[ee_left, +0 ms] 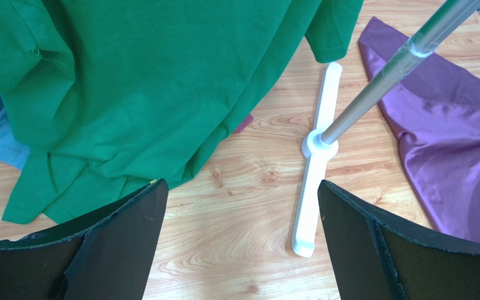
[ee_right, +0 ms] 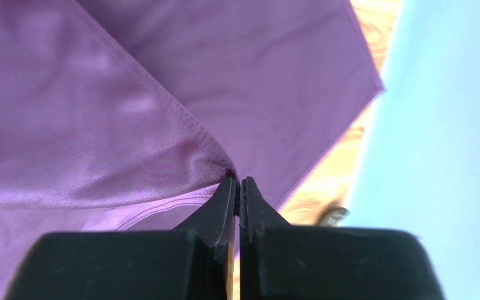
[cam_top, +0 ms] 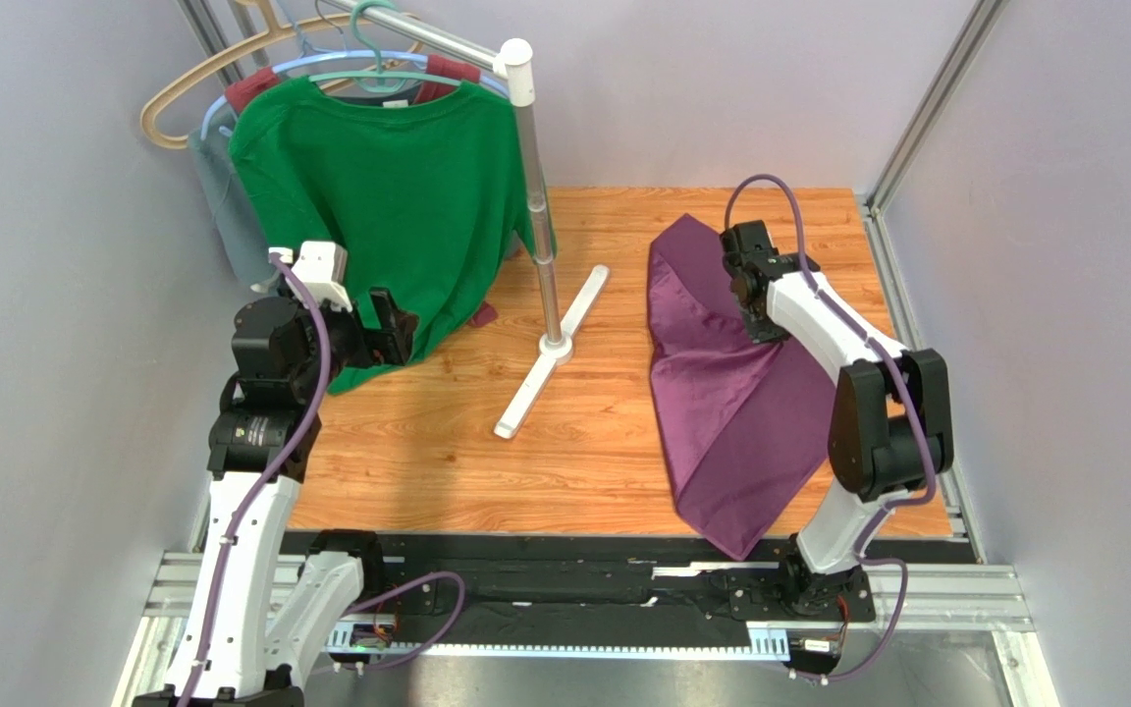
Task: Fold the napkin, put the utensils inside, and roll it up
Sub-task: Fold the napkin
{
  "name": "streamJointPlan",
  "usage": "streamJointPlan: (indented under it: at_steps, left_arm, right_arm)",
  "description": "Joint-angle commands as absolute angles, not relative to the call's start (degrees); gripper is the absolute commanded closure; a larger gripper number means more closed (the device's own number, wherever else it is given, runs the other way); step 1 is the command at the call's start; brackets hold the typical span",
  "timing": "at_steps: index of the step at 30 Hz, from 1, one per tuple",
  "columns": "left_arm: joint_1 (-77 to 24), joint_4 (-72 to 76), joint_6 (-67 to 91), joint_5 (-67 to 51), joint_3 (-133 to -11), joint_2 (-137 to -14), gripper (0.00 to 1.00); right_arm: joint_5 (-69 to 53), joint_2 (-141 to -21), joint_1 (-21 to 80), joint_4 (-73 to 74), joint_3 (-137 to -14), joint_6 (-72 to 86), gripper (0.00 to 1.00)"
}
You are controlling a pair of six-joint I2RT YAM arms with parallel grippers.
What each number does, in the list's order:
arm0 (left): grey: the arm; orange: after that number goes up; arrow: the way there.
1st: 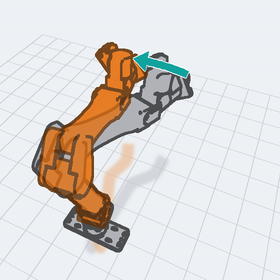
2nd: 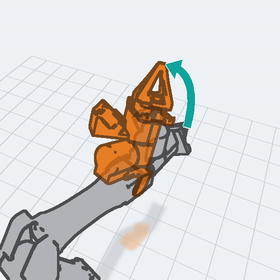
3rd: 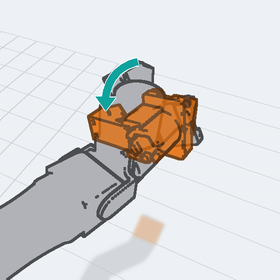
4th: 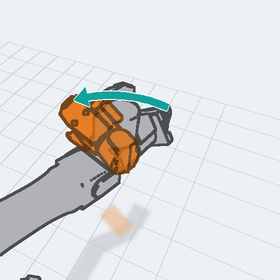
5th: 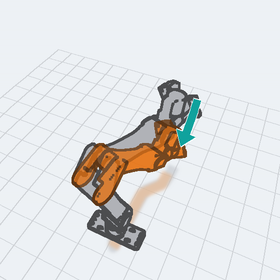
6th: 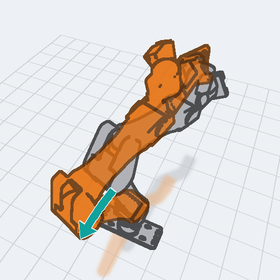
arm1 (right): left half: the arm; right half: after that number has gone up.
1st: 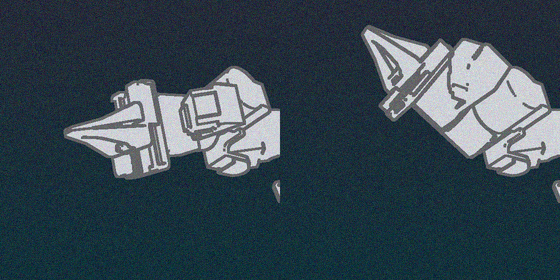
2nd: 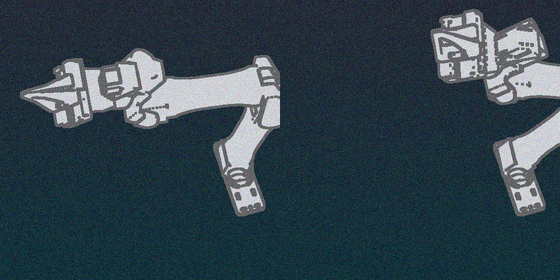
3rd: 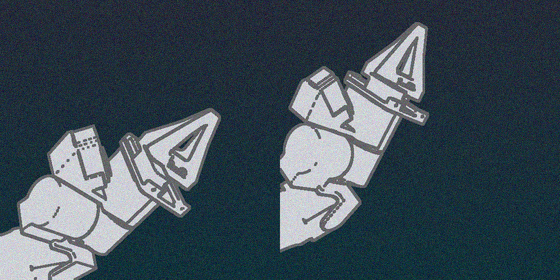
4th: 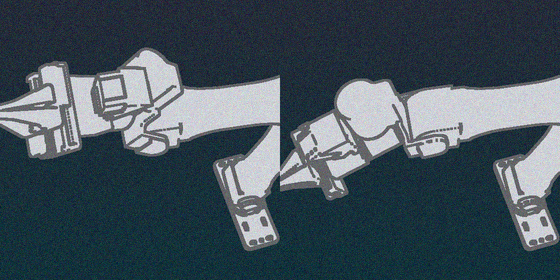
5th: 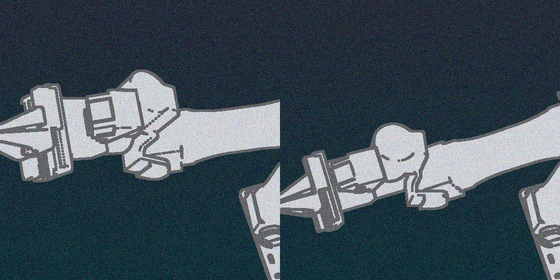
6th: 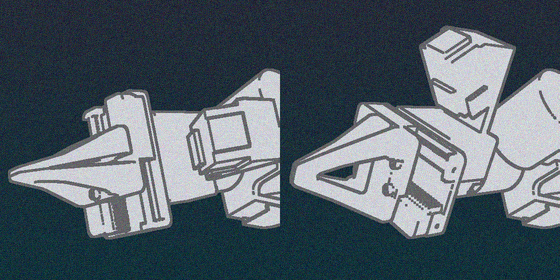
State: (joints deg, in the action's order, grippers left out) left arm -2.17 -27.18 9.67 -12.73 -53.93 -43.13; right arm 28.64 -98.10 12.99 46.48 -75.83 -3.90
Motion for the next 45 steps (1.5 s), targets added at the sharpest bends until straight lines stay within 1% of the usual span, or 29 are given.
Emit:
streamJointPlan:
  at_steps: [1,12,18,21,34,45]
  left_arm:
    - [-3.16,-26.37,7.91,-10.9,-53.7,-42.63,0.01]
    - [-5.62,-26.89,7.21,-9.58,-53.79,-43.07,0.01]
    - [-5.71,-26.98,6.94,-9.32,-53.88,-43.5,0.01]
    - [-5.89,-27.07,6.86,-9.14,-53.96,-43.86,0.01]
    - [-5.98,-27.16,6.94,-9.32,-53.96,-44.47,0.01]
    - [-6.06,-26.98,7.03,-9.67,-53.96,-45.09,0.01]
  right_arm:
    - [35.77,-101.07,10.37,49.83,-79.98,-7.9,1.0]
    - [37.26,-104.85,3.09,49.48,-83.49,-12.74,1.0]
    - [37.09,-106.35,0.53,48.43,-83.76,-15.29,1.0]
    - [37.44,-106.78,-2.45,47.38,-83.85,-16.34,1.0]
    - [36.56,-112.32,-5.71,46.67,-87.8,-17.84,1.0]
    - [36.74,-113.91,-8.52,46.14,-91.14,-17.49,1.0]
